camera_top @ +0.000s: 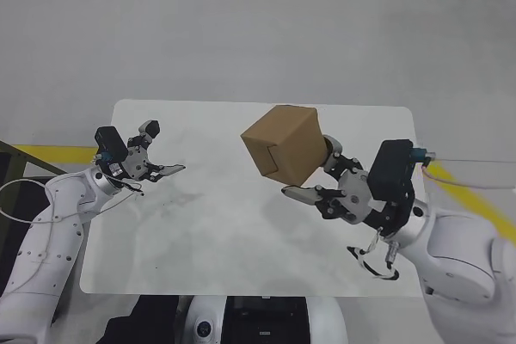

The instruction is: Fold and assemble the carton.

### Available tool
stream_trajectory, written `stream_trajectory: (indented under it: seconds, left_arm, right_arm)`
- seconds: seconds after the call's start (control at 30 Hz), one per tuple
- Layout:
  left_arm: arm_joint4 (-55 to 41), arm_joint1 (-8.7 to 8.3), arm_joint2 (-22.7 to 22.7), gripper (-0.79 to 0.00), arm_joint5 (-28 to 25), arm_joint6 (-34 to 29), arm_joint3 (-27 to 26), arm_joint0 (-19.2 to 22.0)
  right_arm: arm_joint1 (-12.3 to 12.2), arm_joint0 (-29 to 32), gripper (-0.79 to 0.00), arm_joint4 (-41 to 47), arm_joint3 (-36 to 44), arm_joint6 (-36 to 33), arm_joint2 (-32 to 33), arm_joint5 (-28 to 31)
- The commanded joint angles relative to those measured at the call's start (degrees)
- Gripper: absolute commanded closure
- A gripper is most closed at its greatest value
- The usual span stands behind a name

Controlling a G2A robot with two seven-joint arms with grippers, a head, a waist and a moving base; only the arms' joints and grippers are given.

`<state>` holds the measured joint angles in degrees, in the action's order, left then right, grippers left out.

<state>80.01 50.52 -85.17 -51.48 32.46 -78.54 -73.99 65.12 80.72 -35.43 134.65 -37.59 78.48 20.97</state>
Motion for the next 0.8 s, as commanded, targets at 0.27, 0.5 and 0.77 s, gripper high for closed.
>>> stream_trajectory:
  seconds: [0.27, 0.5, 0.77]
  left_arm:
    - [0.0, 0.0, 0.0, -0.785, 0.0, 0.0, 0.0, 0.0]
    - [0.0, 0.0, 0.0, -0.785, 0.0, 0.0, 0.0, 0.0]
    - [0.0, 0.0, 0.0, -0.785, 0.0, 0.0, 0.0, 0.0]
  right_arm:
    - [-0.38, 2.4, 0.0, -0.32, -0.62, -3.77, -0.9, -4.42]
    - [-0.65, 2.88, 0.0, -1.06, -4.2, -6.1, -1.61, -6.01]
    - [-0.45, 0.58, 0.0, -4.49, -10.97, -8.48, -6.95, -9.45]
